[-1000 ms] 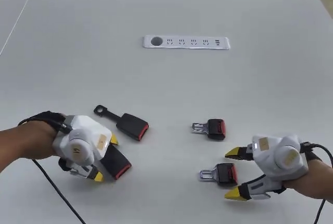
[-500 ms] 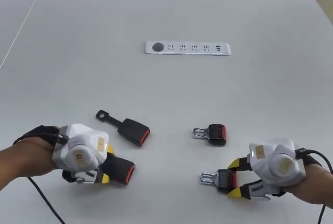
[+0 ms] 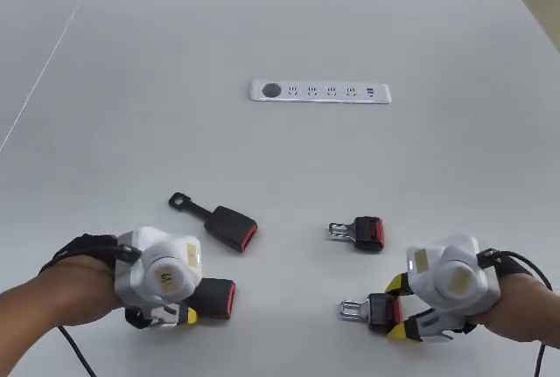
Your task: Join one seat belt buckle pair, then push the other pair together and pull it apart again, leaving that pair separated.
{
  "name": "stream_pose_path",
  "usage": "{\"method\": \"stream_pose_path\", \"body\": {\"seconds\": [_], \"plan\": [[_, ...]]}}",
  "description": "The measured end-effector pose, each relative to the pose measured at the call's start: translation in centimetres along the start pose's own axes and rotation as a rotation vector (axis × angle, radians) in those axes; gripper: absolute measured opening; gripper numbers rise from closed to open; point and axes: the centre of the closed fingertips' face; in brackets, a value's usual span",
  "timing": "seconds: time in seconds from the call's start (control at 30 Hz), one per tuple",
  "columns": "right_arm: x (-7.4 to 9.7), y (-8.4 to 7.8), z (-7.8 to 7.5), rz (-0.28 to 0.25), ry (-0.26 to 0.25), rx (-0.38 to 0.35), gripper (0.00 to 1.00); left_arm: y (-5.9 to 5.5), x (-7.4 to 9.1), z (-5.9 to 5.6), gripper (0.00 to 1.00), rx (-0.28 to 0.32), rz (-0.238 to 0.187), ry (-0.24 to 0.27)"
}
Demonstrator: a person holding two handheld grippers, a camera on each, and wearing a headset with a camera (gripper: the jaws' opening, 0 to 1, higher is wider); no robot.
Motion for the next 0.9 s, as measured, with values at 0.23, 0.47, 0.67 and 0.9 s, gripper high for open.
{"method": "stream_pose_path", "body": {"seconds": [0.23,0.47,0.67,0.9], "plan": [[-0.2,1.0,0.0,0.011,0.000,0.014,0.34,0.0,0.2,0.0,0.35,0.006,0.011,-0.005],[-0.6,2.6,-0.2,-0.008,-0.007,0.010,0.34,0.1,0.2,0.0,0.35,0.002,0.010,-0.007],[-1.0,4.6,-0.3,-0.032,-0.005,0.010,0.33,0.1,0.2,0.0,0.35,0.001,0.007,-0.012],[-1.5,7.5,0.0,-0.066,0.001,0.028,0.33,0.0,0.2,0.0,0.35,0.008,0.003,-0.010]]}}
Point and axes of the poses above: the centre of the closed fingertips' face, and the gripper's own axes: x roughly backward along the fingers, z roughly to its left, y roughly out of its top, and after that the axes turned 13 degrees about z, right-handed
